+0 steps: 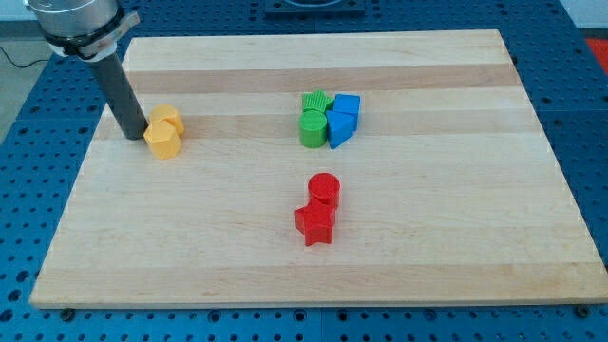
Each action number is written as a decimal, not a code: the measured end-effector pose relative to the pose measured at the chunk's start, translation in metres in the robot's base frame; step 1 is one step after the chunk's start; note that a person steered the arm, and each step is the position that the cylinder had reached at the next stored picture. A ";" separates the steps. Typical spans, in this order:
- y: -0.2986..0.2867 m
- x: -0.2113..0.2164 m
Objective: Move the yellow blocks parallel to the red blocks
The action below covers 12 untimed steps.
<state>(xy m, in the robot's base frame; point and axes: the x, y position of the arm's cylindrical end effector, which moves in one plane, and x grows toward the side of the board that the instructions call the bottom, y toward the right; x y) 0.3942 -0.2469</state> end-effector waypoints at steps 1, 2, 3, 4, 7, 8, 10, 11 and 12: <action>-0.014 -0.025; -0.001 -0.047; 0.026 -0.043; 0.053 -0.023; 0.063 0.045; 0.063 0.051; 0.058 0.040; 0.038 0.044; 0.032 0.062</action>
<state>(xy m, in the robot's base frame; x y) 0.4561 -0.2146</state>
